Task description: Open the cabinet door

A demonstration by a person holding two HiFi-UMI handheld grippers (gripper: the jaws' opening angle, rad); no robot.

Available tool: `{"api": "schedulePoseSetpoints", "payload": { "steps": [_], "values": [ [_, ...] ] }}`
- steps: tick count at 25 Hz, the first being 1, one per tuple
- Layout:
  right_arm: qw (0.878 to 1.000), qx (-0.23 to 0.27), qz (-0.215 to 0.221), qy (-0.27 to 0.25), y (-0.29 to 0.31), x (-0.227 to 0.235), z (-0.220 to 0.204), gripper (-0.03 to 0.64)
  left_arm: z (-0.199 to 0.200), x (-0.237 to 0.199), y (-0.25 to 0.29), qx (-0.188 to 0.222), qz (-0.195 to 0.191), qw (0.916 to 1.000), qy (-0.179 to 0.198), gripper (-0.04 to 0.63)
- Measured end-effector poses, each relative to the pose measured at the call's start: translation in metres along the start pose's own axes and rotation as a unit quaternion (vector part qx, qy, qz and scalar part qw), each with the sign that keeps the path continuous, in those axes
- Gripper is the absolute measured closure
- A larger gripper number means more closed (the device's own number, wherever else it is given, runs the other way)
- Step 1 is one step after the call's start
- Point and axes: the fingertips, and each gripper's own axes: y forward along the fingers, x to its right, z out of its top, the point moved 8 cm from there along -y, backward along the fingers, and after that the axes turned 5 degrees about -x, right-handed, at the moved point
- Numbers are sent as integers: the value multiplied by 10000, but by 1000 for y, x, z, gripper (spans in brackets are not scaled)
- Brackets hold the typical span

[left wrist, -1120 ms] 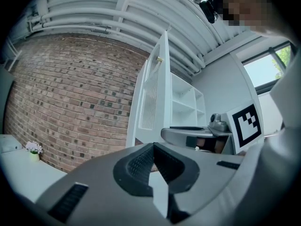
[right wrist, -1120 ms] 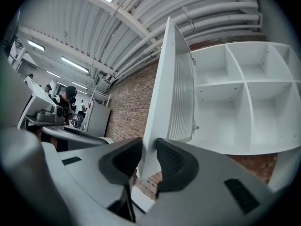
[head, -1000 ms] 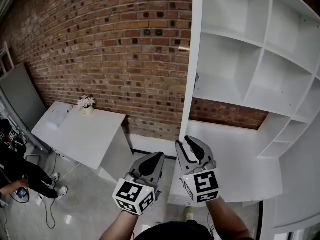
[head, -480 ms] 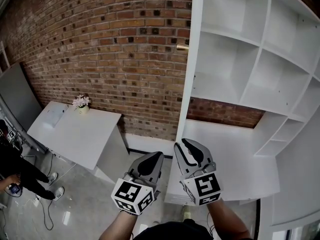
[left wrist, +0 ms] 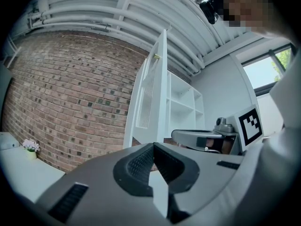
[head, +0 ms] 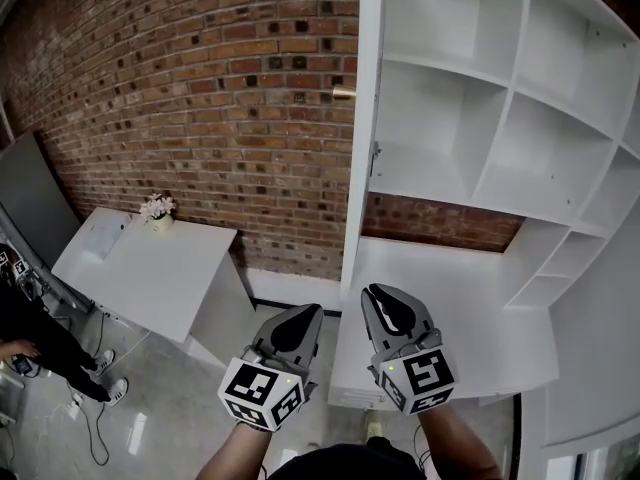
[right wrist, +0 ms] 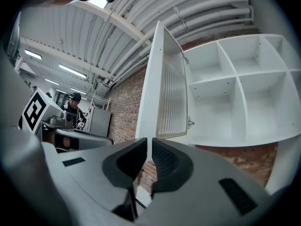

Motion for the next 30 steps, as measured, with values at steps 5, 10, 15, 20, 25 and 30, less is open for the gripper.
{"api": "schedulePoseSetpoints", "payload": {
  "steps": [5,10,15,20,25,30],
  "values": [
    [9993,30,-113,341,-8,16,-12,597,-1,2,-3,-3,9,10000,19,589],
    [9980,77,-224,584,-16,28,-17,603,-1,4,-4,-2,14,10000,34,589],
    [9978,28,-220,632,-20,26,-22,607,-3,4,-5,-33,18,10000,-2,589],
    [9976,-104,-223,653,-22,30,-31,612,-4,1,-4,-59,75,9999,-52,589],
    [9973,-119,-237,684,-22,30,-35,612,-6,-1,-4,-86,97,9999,-67,589],
    [9974,-132,-226,670,-21,31,-37,612,-7,0,-2,-92,107,9999,-62,589]
  ]
}}
